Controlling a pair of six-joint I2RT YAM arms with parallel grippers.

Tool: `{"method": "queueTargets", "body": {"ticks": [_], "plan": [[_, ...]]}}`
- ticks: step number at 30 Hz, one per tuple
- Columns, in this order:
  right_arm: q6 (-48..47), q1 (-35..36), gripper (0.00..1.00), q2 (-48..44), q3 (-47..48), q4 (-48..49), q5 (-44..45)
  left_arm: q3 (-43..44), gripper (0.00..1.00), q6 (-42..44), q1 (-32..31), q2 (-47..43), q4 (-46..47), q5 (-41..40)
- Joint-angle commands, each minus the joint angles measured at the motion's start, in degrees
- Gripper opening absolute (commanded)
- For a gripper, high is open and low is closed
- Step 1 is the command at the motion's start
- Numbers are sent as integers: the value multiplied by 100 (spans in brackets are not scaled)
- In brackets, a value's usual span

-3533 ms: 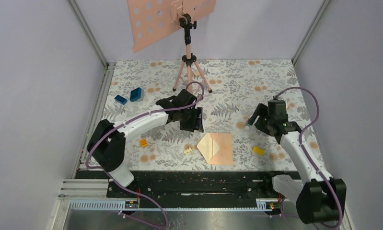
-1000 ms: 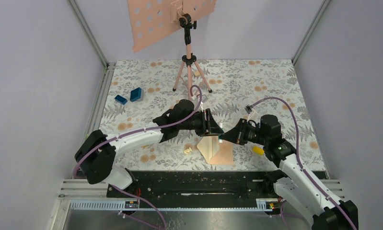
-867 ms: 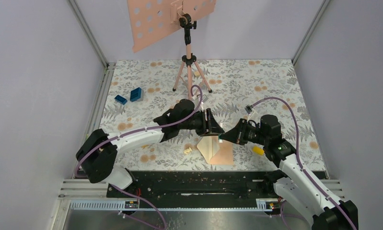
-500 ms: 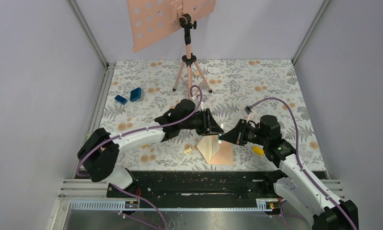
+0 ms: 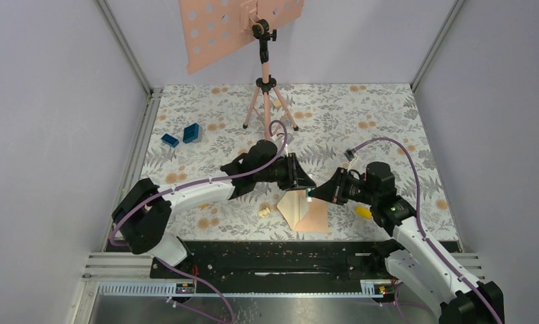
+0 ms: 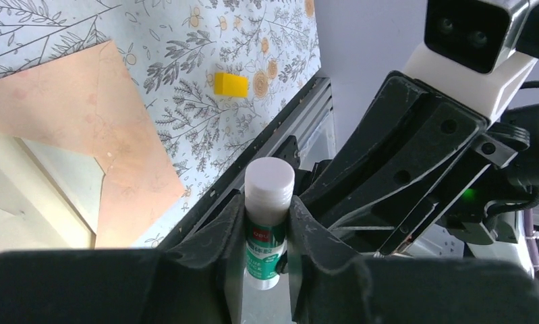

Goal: Place the letter into the envelope and seal it
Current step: Open the solid glue cap from the solid glue.

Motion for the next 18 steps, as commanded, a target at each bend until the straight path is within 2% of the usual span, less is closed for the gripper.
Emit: {"method": "queueTargets", "body": {"ticks": [1,2,4,5,7,8,10,13,18], "plan": [[84,68,0,-18,144,415,-272,309,7,78,-13,156,223,72],[79,68,0,-22,144,389,-272,348,0,91,-8,174,195,103],[-26,68,3,-54,214,172,-264,403,0,111,-9,182,140,153],[-142,68,16,-97,328,-201,-158,395,0,119,-8,144,122,142],[-277,63,57,-262,465,-560,64,394,0,129,45,2,48,81],[-257,59,70,-385,488,-647,182,384,0,125,91,-100,46,80],[17,60,85,-631,415,-591,397,291,0,4,234,-342,215,94],[974,59,90,-853,-6,717,188,66,0,-271,463,-748,949,257],[2612,59,86,-389,-484,3309,-315,47,0,-587,696,-885,2120,908]]}}
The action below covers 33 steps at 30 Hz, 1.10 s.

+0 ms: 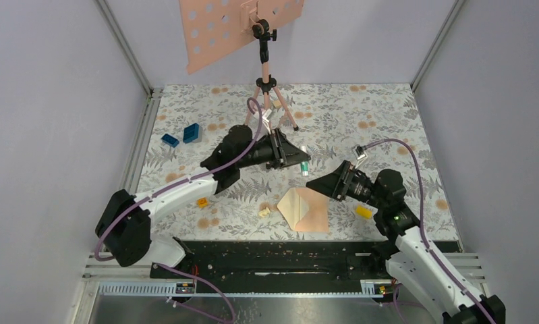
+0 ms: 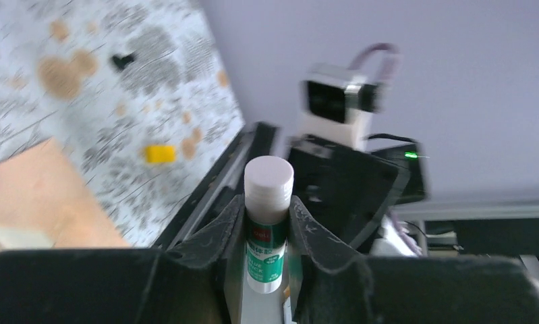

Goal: Place the letter into the envelope and seal it
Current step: Open the solid glue cap from the solid glue.

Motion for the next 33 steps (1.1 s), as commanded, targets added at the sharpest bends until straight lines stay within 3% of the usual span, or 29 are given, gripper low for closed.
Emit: {"method": "queueTargets", "body": {"ticks": [1,11,17,22,29,33], "plan": [[1716,26,85,474,-357,2819,-424,-10,0,-485,140,-259,1972,782],[4038,26,74,2111,7,7455,-1174,18,0,-1536,151,-2,4519,1357],[4162,35,67,2190,498,7559,-1597,237,0,-2225,156,382,5613,1566],[4317,36,65,2171,684,7557,-1658,317,0,-2218,161,425,5689,1638],[4342,43,49,2217,683,7554,-1606,302,0,-2243,156,445,5754,1613],[4327,52,47,2264,717,7558,-1513,286,0,-2250,162,439,5791,1641]]}}
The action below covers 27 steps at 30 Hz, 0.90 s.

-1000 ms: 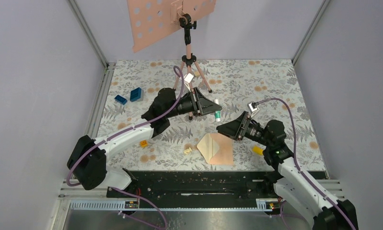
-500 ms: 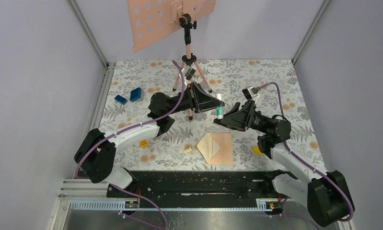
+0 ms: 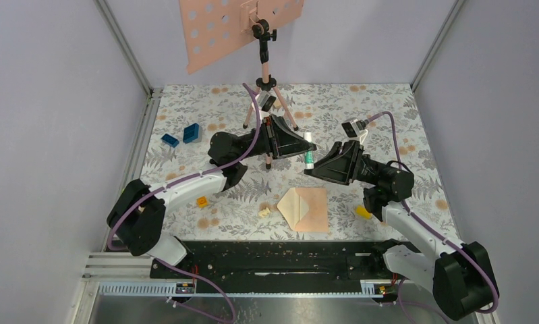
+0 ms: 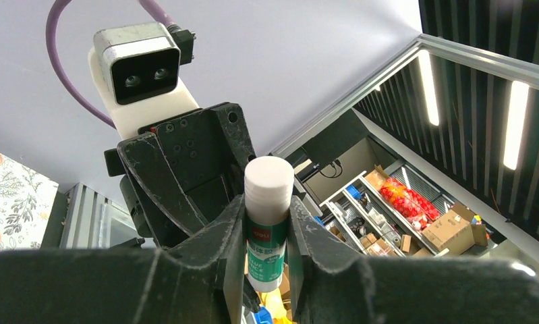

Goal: Place the letter into the envelope and seal it
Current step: Open the solid glue cap from the solid glue.

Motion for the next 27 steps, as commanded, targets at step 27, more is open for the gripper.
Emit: {"method": "queueTargets", "body": {"ticks": [27], "plan": [[-6270,253,77,-2081,2034,-9915,2316,1012,0,2607,16,-1073,-5756,-1565]]}}
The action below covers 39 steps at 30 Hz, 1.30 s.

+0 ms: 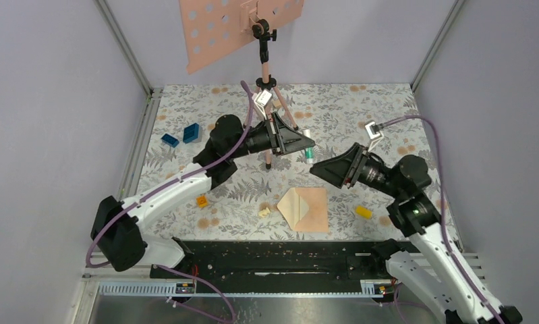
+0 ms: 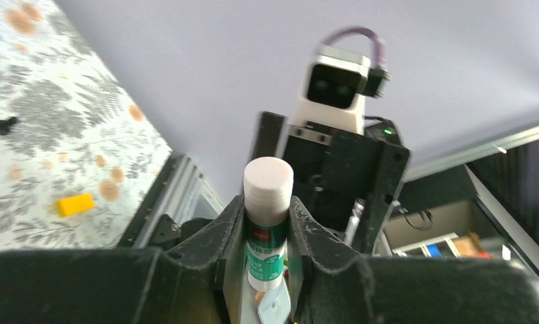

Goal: Place the letter into the envelope and seal it
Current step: Open the solid glue cap from the solid glue.

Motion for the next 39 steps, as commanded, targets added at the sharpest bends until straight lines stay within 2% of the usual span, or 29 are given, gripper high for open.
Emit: {"method": "queueTargets", "body": {"ticks": [1,4,9,11,15,18,20,25,31,39], "plan": [[-2518,55,77,-163,1137,-3975,1447,636,0,975,44,-322,-2068,-911],[-2831,328,74,51,1646,-4817,2327,807,0,954,43,-305,-2546,-1172],[-2953,1117,73,380,2283,-5390,3784,1066,0,938,45,-262,-3367,-1518],[-2954,1539,71,649,2570,-5611,4350,1089,0,899,44,-252,-3442,-1552],[-2999,2881,71,1436,3269,-6082,6023,1063,0,786,42,-243,-3503,-1593],[-3053,3378,73,1983,3657,-6269,6654,1085,0,742,44,-264,-3639,-1643],[-3078,3464,72,2239,3803,-6273,6813,1105,0,759,39,-284,-3729,-1672],[-3040,3537,62,2687,3996,-6109,7052,1054,0,727,46,-365,-3743,-1749],[-3015,3539,53,2846,3892,-5630,6939,944,0,700,42,-416,-3662,-1747],[-2987,3539,39,3040,3988,-5447,6759,822,0,620,43,-470,-3538,-1712]]}}
